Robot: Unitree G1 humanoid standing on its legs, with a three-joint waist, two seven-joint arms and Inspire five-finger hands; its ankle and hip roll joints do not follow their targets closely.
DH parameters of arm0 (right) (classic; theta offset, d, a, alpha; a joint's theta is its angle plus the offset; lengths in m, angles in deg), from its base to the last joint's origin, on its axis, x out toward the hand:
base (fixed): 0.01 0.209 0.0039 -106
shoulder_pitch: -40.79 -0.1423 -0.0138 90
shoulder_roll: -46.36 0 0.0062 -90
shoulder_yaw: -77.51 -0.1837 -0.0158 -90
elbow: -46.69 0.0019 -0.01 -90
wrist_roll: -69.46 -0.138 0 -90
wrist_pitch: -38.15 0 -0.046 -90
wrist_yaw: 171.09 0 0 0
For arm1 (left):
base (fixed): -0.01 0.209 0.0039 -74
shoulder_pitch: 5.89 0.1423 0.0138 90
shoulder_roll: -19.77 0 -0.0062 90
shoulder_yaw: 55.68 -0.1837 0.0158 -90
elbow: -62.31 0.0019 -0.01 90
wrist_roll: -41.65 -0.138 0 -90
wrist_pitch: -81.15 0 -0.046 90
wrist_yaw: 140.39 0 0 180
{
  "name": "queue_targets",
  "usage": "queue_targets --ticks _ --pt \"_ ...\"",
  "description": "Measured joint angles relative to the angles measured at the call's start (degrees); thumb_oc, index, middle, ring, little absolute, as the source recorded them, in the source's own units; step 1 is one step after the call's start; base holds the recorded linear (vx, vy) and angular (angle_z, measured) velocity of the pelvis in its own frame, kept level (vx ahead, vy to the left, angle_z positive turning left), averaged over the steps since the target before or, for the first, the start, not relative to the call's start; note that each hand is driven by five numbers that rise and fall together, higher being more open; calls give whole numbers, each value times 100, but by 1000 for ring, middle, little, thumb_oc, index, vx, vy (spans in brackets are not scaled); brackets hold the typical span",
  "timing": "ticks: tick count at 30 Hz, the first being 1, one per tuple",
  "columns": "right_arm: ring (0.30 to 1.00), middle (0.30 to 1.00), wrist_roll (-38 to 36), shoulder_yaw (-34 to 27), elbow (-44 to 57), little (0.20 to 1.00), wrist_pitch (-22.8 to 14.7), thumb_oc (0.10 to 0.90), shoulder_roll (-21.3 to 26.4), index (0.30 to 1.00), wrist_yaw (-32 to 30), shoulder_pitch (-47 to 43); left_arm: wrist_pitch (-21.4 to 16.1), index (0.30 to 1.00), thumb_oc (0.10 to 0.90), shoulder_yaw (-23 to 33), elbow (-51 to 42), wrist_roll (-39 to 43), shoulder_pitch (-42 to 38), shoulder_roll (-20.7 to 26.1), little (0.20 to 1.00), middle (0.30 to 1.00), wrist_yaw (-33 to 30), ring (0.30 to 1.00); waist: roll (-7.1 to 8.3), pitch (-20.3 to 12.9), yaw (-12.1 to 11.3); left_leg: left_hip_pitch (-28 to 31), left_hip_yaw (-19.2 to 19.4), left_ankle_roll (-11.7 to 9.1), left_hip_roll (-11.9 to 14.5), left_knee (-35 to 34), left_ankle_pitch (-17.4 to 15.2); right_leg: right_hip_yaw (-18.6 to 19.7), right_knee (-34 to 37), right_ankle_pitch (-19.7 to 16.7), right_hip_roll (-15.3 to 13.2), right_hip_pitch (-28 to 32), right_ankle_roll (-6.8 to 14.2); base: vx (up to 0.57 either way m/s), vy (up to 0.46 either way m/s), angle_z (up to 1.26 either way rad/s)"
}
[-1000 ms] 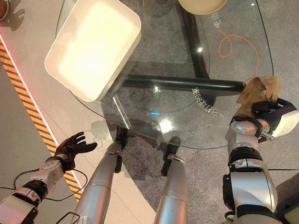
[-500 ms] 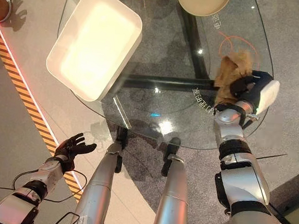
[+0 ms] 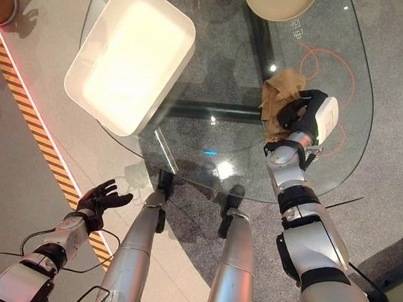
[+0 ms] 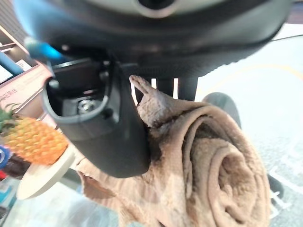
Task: Wipe the table with a cloth and put it in the basket.
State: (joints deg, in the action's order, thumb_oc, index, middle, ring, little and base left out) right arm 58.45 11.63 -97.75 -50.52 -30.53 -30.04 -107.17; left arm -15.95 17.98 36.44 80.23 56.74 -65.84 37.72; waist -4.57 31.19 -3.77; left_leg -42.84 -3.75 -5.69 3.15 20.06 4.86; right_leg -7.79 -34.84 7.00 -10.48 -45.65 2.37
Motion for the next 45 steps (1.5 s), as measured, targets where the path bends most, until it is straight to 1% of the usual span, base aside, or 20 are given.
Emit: queue_targets --ticks 5,9,11,12,13,17,22,26,36,38,41,45 --pt "300 300 343 389 470 200 78 100 -111 300 354 25 -3 900 800 2 -12 -3 1 -102 900 900 -121 900 -1 -1 -8 16 0 3 1 -10 -1 3 12 6 0 0 -11 0 0 0" --pt "300 300 657 622 892 200 151 100 -342 300 713 58 -5 900 800 0 -21 -10 5 -220 900 900 -140 900 -2 -1 -14 21 1 12 2 -49 -3 3 17 16 0 -13 -23 0 0 0" --pt "300 300 777 660 1133 200 199 100 -435 300 917 107 -5 900 800 -1 -83 -14 13 -227 900 900 -150 900 -2 -1 -30 27 4 13 1 -108 19 4 25 15 -1 -31 -19 0 0 0" --pt "300 300 777 660 1133 200 199 100 -435 300 917 107 -5 900 800 -1 -83 -14 13 -227 900 900 -150 900 -2 -1 -30 27 4 13 1 -108 19 4 25 15 -1 -31 -19 0 0 0" --pt "300 300 895 775 1380 200 211 100 -486 300 1105 198 -27 900 800 -1 -121 -16 15 -233 900 900 -168 900 -2 -1 -51 27 14 -14 2 -114 36 14 9 25 -1 -47 -23 0 0 0" --pt "300 300 1117 906 1901 200 274 100 -576 300 1424 466 -55 900 800 1 -186 -20 15 -238 900 900 -248 900 -2 -1 -46 28 29 -14 1 -117 37 24 1 24 -1 -47 -22 0 0 0" --pt "300 300 1307 1189 1975 200 393 100 -708 300 1720 539 -83 900 800 6 -185 -25 14 -263 900 900 -291 900 -2 -1 -47 60 34 -21 0 -117 41 34 -35 28 -5 -35 -27 0 0 0" --pt "300 300 1597 1370 1984 200 444 100 -673 300 1963 622 -88 900 800 14 -183 -38 19 -378 900 900 -355 900 -2 -1 -48 100 38 -9 0 -135 33 34 -86 85 -17 -40 -78 0 0 0" --pt "300 300 1774 1377 2006 200 450 100 -605 300 2147 775 -92 900 800 25 -216 -75 33 -420 900 900 -392 900 -2 -1 15 142 38 -27 3 -220 69 35 -91 115 -15 -48 -61 0 0 0" --pt "300 300 1781 1379 2242 200 452 100 -573 300 2172 880 -137 900 800 26 -236 -75 21 -420 900 900 -409 900 -2 -1 41 142 40 -35 3 -215 71 35 -93 121 -16 -47 -58 0 0 0" --pt "300 300 1782 1422 2354 200 455 100 -561 300 2175 922 -254 900 800 26 -269 -74 18 -421 900 900 -528 900 -2 -1 72 145 44 -36 3 -215 72 37 -100 122 -16 -46 -58 0 0 0" --pt "300 300 1777 1419 2352 200 473 100 -509 300 2049 923 -527 900 800 35 -431 -65 20 -420 900 900 -777 900 -2 -1 62 151 44 -41 3 -207 76 38 -120 121 -19 -45 -61 0 0 0"
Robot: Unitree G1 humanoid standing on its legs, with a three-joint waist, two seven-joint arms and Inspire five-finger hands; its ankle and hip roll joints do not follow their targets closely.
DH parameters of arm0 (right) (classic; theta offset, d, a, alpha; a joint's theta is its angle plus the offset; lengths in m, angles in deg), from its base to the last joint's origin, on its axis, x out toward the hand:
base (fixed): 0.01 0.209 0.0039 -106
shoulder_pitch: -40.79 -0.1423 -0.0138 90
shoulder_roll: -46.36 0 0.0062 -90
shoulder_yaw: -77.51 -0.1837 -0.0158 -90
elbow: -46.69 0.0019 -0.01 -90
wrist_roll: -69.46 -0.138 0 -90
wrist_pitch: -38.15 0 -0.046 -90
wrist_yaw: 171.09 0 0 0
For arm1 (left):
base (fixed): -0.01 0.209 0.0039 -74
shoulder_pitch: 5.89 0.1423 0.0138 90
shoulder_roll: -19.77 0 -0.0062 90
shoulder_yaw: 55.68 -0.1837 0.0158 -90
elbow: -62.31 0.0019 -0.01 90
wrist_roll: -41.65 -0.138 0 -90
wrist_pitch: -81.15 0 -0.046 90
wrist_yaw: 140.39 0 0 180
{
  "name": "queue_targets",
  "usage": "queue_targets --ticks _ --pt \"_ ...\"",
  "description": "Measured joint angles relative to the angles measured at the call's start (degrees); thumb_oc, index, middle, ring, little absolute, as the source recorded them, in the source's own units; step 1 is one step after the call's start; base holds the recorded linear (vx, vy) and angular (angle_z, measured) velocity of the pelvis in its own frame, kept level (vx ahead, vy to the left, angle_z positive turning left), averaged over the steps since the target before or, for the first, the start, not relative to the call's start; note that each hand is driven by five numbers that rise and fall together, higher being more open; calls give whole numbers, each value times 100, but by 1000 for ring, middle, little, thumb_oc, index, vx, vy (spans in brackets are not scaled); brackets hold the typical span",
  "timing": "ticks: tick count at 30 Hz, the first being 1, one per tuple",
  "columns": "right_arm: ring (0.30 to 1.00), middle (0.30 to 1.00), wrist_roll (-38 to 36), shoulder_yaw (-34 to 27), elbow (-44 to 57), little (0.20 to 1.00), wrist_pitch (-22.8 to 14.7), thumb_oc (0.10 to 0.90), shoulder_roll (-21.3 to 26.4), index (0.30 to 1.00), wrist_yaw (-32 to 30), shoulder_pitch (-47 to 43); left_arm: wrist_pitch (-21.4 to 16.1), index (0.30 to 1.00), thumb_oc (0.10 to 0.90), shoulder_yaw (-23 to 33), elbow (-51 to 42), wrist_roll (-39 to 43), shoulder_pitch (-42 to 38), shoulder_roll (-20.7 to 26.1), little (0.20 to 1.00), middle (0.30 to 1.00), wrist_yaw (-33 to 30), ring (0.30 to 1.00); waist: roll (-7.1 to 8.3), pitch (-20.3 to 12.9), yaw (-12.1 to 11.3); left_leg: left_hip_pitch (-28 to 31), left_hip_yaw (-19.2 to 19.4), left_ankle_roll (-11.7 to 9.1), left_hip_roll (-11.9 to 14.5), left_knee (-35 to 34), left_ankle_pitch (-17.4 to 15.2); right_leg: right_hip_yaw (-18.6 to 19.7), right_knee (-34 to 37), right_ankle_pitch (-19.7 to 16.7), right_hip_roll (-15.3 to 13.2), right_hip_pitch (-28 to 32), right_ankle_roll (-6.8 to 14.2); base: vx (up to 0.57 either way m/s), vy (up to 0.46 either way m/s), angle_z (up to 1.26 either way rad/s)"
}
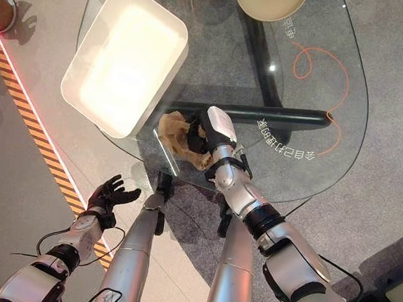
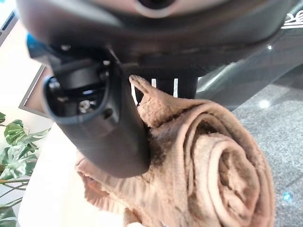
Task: Wipe the table with a cloth and put it in the basket.
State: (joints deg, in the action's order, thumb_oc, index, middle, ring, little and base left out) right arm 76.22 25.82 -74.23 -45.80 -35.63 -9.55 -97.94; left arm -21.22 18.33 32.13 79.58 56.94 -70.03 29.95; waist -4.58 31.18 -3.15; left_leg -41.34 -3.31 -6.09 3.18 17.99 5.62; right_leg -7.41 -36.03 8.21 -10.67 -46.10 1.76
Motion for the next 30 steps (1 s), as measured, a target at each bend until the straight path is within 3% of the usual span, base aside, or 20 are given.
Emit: queue_targets --ticks 4,14,30 --pt "300 300 -20 -86 -36 200 4 100 96 300 -343 2 -379 900 800 243 -255 183 15 1 900 900 -274 900 0 0 -25 19 -1 -3 -1 2 3 -2 -50 5 -11 0 -9 -1 -20 1" --pt "300 300 -485 -1128 -160 200 -28 100 108 300 -1367 146 -1096 900 800 1096 -917 1079 6 61 900 900 -736 900 -1 -1 -75 21 -14 -5 4 8 4 -9 -67 16 -8 -2 -18 0 -10 0" --pt "300 300 -568 -1584 91 200 -251 100 203 300 -1707 478 -1648 900 800 1498 -1386 1306 -62 166 900 900 -1027 900 0 0 -43 -62 -12 -4 7 12 -9 -2 -62 36 2 -83 -9 0 0 0"
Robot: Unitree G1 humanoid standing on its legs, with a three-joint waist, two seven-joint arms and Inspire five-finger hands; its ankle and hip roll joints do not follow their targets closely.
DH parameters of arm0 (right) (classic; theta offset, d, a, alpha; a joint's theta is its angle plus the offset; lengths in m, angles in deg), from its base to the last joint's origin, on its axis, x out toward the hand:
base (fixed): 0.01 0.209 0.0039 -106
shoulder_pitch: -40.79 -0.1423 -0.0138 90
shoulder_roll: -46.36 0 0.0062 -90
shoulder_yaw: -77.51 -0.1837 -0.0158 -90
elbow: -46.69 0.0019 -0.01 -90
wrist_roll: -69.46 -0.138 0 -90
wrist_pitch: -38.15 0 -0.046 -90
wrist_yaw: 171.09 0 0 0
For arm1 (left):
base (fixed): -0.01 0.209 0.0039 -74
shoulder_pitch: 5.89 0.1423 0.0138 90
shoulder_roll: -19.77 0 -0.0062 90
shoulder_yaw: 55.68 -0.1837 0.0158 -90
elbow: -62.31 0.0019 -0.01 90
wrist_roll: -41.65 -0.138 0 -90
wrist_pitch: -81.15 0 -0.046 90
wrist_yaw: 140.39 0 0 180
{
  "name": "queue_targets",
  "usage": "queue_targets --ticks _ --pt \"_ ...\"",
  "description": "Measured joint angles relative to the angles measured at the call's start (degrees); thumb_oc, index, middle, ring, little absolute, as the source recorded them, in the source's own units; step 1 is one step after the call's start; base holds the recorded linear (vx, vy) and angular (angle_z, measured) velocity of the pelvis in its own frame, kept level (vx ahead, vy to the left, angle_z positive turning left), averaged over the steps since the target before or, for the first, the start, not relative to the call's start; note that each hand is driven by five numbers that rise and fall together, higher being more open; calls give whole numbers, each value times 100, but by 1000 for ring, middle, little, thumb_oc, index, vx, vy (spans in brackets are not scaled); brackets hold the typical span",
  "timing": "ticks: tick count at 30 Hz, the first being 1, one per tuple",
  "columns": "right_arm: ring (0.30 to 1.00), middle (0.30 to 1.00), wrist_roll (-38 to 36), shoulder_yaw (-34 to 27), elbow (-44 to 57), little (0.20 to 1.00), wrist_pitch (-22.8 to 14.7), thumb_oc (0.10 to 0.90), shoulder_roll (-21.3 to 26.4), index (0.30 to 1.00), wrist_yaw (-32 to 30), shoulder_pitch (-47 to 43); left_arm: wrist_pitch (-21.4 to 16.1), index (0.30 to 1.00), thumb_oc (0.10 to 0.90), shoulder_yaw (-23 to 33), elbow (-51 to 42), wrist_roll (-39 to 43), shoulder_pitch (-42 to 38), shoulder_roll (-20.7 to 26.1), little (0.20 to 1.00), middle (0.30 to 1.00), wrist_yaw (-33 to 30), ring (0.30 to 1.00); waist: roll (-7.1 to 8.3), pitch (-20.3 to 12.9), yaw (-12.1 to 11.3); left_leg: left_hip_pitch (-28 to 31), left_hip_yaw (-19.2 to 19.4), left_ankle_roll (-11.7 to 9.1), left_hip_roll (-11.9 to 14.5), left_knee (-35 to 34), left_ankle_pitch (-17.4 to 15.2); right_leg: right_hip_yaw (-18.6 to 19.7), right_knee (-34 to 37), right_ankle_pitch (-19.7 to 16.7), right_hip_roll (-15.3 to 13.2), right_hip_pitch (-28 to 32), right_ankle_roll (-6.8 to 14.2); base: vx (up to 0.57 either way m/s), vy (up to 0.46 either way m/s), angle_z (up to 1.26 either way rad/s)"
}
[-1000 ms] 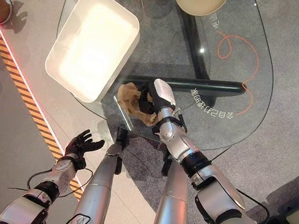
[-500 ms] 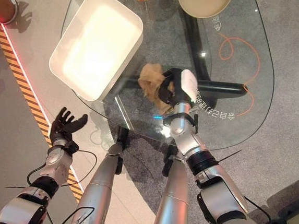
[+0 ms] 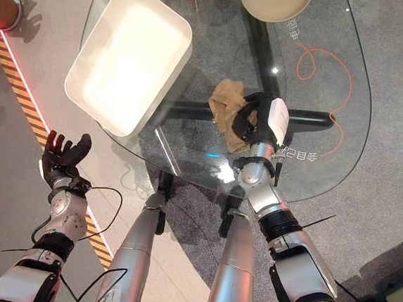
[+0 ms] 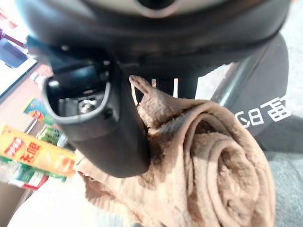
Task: Wipe the table with a cloth and put it in the basket.
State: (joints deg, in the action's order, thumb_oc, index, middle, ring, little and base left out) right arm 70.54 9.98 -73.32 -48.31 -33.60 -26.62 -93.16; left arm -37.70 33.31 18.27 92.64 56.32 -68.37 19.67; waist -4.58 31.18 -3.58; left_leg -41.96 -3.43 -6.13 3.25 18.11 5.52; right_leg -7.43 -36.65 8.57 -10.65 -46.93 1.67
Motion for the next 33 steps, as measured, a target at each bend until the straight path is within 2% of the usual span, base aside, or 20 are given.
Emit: queue_targets --ticks 5,16,25,29,33 --pt "300 300 1 -212 190 200 -120 100 13 300 -123 0 -79 900 800 2 -41 89 -65 106 900 900 -62 900 1 1 3 -26 0 -13 0 7 8 2 1 -5 1 -22 -5 0 0 0" --pt "300 300 150 -507 1149 200 -331 100 41 300 -201 281 -290 900 800 9 -1058 220 -26 102 900 900 -116 900 1 1 8 -18 1 -11 0 29 7 5 -13 -7 2 -10 -7 0 0 0" --pt "300 300 424 -630 1409 200 -569 100 -46 300 -200 512 -454 900 800 80 -1764 -11 178 46 900 900 -175 900 2 1 27 -18 1 38 0 90 -30 4 -14 -10 4 21 -9 0 0 0" --pt "300 300 575 -669 1629 200 -716 100 -135 300 -162 705 -487 900 800 114 -2226 -13 312 42 900 900 -21 900 4 2 50 -18 2 40 0 90 -32 7 -10 -10 5 20 -7 0 0 0" --pt "300 300 628 -680 1653 200 -853 100 -149 300 -47 725 -390 900 800 118 -2699 110 333 9 900 900 595 900 6 3 45 -19 2 41 0 88 -33 6 -6 -9 5 20 -7 0 0 0"
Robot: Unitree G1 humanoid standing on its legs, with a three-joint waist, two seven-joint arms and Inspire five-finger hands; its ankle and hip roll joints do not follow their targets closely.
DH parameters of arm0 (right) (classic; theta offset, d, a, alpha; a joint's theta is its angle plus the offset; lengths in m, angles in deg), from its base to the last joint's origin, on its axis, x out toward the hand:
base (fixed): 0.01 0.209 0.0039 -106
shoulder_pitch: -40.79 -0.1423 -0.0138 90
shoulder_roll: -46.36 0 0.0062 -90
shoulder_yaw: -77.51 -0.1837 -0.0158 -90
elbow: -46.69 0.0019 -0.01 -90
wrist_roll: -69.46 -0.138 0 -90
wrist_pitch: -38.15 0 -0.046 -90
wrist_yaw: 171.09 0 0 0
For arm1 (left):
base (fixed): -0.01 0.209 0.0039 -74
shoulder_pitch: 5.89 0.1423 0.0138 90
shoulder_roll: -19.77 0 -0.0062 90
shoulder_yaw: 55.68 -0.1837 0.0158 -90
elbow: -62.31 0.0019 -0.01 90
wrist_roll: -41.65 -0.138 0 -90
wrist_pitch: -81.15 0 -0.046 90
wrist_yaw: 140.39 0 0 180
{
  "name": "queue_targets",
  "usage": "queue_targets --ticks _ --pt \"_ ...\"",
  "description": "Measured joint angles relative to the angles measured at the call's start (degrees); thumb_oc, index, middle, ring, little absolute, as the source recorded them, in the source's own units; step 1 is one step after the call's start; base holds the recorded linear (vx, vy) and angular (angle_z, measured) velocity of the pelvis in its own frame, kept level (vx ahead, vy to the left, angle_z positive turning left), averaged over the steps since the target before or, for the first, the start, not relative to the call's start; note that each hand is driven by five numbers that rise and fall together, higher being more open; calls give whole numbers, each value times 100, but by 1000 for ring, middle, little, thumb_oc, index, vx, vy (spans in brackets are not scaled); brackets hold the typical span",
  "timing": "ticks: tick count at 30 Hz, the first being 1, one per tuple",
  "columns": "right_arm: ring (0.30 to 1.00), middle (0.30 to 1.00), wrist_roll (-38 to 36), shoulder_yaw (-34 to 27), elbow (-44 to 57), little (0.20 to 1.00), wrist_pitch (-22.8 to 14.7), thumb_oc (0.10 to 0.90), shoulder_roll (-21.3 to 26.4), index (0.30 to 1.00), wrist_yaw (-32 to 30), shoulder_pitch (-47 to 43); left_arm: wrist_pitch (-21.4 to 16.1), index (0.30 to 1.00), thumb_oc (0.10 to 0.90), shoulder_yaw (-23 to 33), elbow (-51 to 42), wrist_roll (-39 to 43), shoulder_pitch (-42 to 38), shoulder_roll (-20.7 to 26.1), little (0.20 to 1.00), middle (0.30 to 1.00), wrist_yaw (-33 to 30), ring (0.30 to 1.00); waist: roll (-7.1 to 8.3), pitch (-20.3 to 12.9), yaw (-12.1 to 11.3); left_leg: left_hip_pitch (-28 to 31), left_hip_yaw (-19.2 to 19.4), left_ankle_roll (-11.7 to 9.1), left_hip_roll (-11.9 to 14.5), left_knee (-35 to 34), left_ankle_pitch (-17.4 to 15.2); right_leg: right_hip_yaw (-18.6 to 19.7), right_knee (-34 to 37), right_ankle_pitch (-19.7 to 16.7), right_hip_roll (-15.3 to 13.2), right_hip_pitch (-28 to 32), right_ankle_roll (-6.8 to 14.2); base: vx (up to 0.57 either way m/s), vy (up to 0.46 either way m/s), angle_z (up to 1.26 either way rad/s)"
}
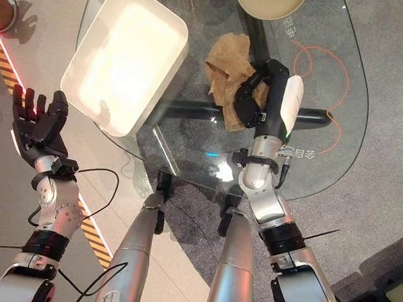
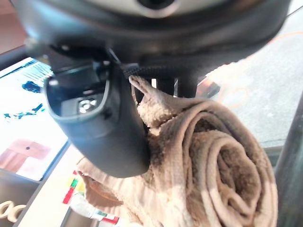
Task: Wipe the table with a cloth and put it in the basket.
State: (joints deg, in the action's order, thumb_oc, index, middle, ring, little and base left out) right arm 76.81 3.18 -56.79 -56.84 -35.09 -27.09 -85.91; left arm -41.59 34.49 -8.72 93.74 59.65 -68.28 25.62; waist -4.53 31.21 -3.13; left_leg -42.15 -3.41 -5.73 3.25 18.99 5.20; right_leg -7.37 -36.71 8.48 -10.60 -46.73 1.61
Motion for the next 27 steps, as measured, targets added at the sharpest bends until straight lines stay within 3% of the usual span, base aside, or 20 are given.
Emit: queue_targets --ticks 12,27 --pt "300 300 149 -30 132 200 -235 100 -90 300 241 32 926 900 800 -290 -308 1257 -36 -174 900 900 1354 900 4 2 29 3 14 23 0 7 -15 11 10 -1 2 4 4 0 0 0" --pt "300 300 142 24 578 200 -382 100 -163 300 678 31 1626 900 800 -453 -361 1759 -354 -168 900 900 1595 900 50 9 198 29 109 37 3 9 -24 102 57 -37 14 6 42 0 0 -1"
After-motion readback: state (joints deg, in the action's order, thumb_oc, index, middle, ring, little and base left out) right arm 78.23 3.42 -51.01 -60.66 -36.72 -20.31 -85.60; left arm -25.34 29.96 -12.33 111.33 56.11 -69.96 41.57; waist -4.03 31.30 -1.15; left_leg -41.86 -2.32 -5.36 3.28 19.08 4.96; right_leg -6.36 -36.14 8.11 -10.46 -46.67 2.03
